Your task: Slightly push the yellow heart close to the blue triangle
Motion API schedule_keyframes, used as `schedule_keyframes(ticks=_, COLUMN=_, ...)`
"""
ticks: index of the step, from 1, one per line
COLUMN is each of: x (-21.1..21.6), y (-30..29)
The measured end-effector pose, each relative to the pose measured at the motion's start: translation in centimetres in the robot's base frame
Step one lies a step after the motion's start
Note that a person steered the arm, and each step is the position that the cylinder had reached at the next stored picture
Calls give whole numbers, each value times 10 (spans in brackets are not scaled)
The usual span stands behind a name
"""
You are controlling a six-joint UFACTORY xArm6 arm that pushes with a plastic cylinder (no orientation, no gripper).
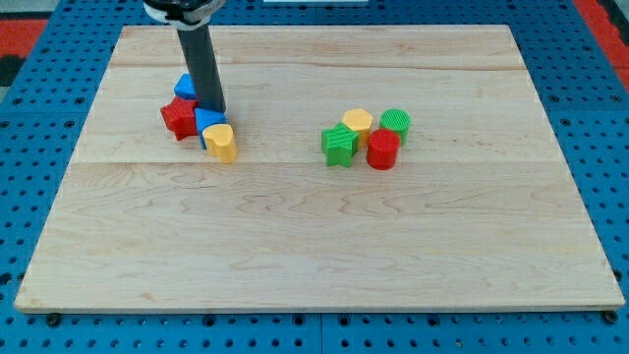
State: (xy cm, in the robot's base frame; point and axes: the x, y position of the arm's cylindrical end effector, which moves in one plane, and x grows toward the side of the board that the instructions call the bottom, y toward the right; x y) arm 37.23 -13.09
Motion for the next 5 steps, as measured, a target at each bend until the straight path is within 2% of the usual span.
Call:
schedule_keyframes(ticks=1, x=18, y=5)
schedule_keyframes(ticks=2, x=33, y=39)
schedule_keyframes(ticks=3, x=68, y=61)
schedule_keyframes(ticks=4, x=89, y=56)
schedule_keyframes(ticks=5, x=60, y=48)
